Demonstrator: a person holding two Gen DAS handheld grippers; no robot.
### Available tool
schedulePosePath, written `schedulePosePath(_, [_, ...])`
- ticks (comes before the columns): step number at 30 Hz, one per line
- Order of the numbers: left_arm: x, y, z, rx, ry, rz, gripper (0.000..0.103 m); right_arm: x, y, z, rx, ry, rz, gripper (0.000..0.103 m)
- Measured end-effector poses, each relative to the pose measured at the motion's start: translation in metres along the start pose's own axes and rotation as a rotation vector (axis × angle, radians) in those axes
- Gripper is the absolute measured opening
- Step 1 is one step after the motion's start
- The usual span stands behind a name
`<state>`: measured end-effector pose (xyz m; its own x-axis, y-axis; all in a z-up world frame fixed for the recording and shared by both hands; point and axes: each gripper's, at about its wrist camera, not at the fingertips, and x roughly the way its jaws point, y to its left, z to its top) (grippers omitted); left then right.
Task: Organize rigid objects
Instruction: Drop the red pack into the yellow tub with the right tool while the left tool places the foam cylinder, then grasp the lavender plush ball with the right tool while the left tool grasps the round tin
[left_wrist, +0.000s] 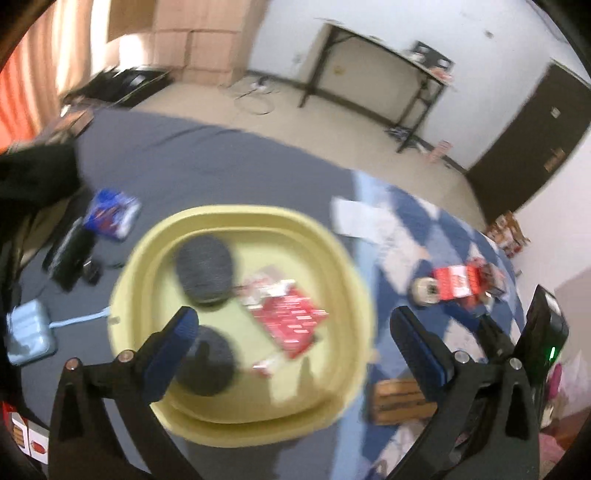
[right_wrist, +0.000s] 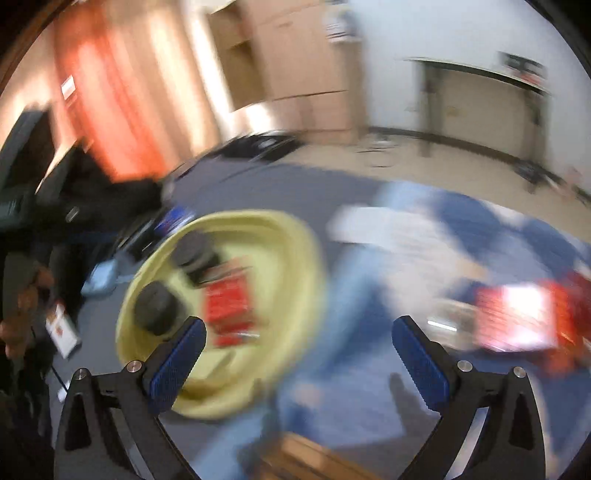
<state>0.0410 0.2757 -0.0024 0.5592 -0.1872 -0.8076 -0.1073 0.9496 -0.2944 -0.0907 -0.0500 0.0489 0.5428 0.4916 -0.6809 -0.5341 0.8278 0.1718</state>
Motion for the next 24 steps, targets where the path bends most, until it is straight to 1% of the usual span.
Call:
schedulePosePath(1, [0.001,-0.015,-0.001,0.022,0.004,-0.011,0.103,-0.02,-0.029,-0.004,0.045,-0.016,-0.056,0.103])
schedulePosePath(2, [0.007,-0.036,-0.004,0.047,0.017,-0.025,0.103,-0.034,-0.051,-0.008,0.073,-0.025,-0.101,0.103])
schedulePosePath(3, [0.012,-0.049,-0.005,0.059,0.028,-0.035,0.103,-0.049,-0.075,-0.013,0.106,-0.032,-0.149,0.103])
schedulePosePath(4, [0.022,-0.07,-0.01,0.072,0.055,-0.051,0.103,-0.066,-0.102,-0.018,0.145,-0.039,-0.199,0.103])
schedulePosePath(6, [0.035,-0.095,-0.017,0.089,0.089,-0.074,0.103,-0.092,-0.144,-0.029,0.202,-0.05,-0.265,0.103])
schedulePosePath(8, [0.052,-0.127,-0.023,0.137,0.114,-0.062,0.103,-0.115,-0.18,-0.041,0.231,-0.067,-0.328,0.103])
schedulePosePath(9, [0.059,-0.141,-0.026,0.172,0.113,-0.05,0.103,-0.127,-0.204,-0.05,0.23,-0.072,-0.378,0.103])
schedulePosePath(11, [0.078,-0.17,-0.03,0.241,0.101,-0.031,0.103,-0.134,-0.228,-0.061,0.219,-0.065,-0.435,0.103])
schedulePosePath(13, [0.096,-0.186,-0.032,0.279,0.095,-0.017,0.103,-0.133,-0.254,-0.071,0.229,-0.043,-0.49,0.103])
schedulePosePath(15, [0.118,-0.195,-0.034,0.291,0.107,0.032,0.103,-0.128,-0.282,-0.079,0.277,-0.019,-0.497,0.103])
schedulePosePath(17, [0.144,-0.201,-0.038,0.288,0.117,0.07,0.103,-0.114,-0.295,-0.081,0.316,-0.011,-0.481,0.103])
schedulePosePath(19, [0.161,-0.205,-0.041,0.295,0.118,0.077,0.103,-0.096,-0.3,-0.079,0.309,-0.017,-0.458,0.103])
schedulePosePath(21, [0.174,-0.208,-0.042,0.312,0.099,0.079,0.103,-0.08,-0.303,-0.075,0.275,-0.006,-0.444,0.103])
schedulePosePath(24, [0.188,-0.209,-0.037,0.311,0.054,0.085,0.102,-0.057,-0.313,-0.071,0.237,-0.006,-0.461,0.103])
